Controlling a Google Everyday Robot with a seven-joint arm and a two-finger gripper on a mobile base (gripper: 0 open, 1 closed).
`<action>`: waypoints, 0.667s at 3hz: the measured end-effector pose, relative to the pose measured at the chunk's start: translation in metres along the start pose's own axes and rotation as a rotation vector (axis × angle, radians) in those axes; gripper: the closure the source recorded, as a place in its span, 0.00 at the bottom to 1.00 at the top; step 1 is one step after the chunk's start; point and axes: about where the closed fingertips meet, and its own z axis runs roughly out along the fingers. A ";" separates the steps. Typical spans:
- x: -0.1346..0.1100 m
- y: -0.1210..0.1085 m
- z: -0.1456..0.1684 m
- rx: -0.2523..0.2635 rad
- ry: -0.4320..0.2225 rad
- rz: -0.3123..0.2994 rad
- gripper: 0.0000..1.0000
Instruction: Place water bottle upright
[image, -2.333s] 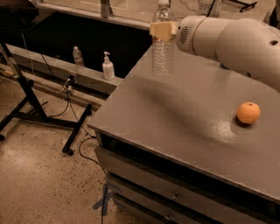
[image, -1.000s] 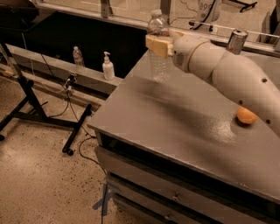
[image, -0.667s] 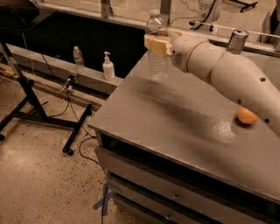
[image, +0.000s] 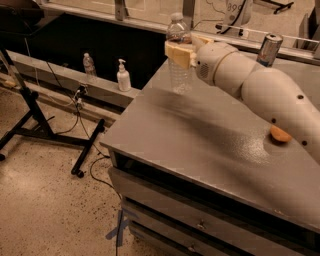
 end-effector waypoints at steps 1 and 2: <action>0.002 -0.001 -0.006 -0.002 -0.040 0.026 1.00; 0.004 0.001 -0.008 -0.010 -0.063 0.047 1.00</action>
Offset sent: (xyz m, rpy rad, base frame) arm -0.0098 -0.0086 -0.0087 0.1117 -0.0319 0.0169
